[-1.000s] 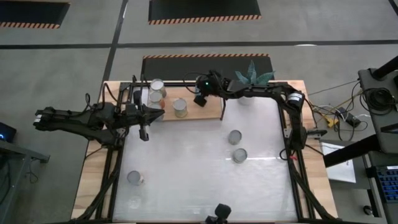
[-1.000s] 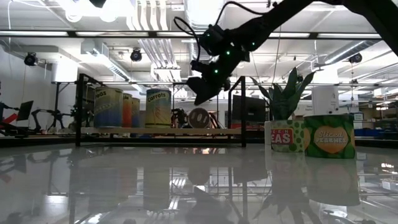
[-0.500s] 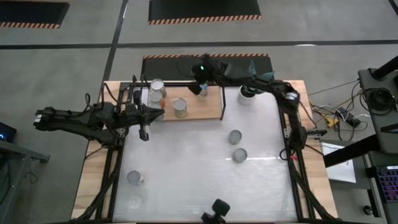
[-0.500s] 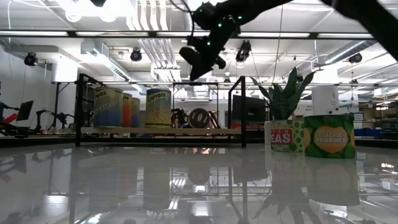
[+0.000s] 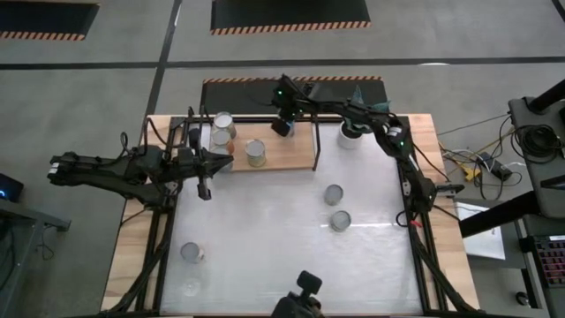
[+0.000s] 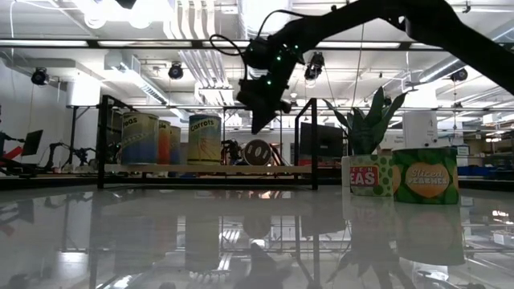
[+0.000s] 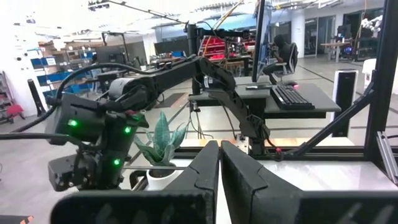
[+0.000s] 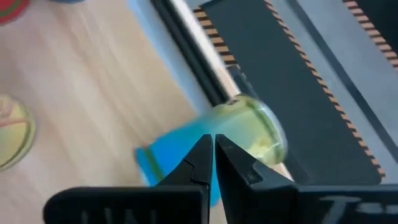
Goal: Pick and place cans onto a shelf
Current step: Put the canned cherries on the shelf
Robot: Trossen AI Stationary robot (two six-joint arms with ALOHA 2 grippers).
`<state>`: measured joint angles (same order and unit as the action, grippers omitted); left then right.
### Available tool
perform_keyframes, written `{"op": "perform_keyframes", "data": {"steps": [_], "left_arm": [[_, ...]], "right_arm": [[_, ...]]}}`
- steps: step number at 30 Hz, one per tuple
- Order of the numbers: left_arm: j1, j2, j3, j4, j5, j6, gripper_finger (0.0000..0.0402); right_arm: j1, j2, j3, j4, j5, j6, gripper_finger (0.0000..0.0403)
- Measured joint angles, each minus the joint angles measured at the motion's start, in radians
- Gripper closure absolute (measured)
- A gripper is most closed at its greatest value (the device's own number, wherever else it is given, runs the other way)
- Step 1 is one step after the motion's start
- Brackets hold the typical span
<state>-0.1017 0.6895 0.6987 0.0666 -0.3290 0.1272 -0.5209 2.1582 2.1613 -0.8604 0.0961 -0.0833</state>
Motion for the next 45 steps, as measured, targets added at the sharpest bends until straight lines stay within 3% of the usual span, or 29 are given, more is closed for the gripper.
{"op": "perform_keyframes", "data": {"steps": [15, 24, 30, 41, 45], "left_arm": [[0.000, 0.000, 0.000, -0.001, 0.000, -0.001, 0.0402], [0.000, 0.001, 0.000, -0.005, 0.000, -0.001, 0.0402], [0.000, 0.001, 0.000, -0.019, 0.000, -0.001, 0.0402], [0.000, 0.018, 0.000, -0.042, 0.000, -0.023, 0.0402], [0.000, 0.052, 0.000, -0.040, 0.000, -0.045, 0.0402]], "right_arm": [[0.068, 0.006, -0.091, -0.059, 0.008, -0.013, 0.0394], [0.119, -0.005, 0.056, -0.198, 0.111, -0.003, 0.0394], [0.149, -0.011, 0.178, -0.331, 0.116, 0.004, 0.0394], [0.273, -0.167, 0.171, -0.444, 0.120, 0.088, 0.0394], [0.378, -0.256, 0.093, -0.443, 0.218, 0.132, 0.0394]]}}
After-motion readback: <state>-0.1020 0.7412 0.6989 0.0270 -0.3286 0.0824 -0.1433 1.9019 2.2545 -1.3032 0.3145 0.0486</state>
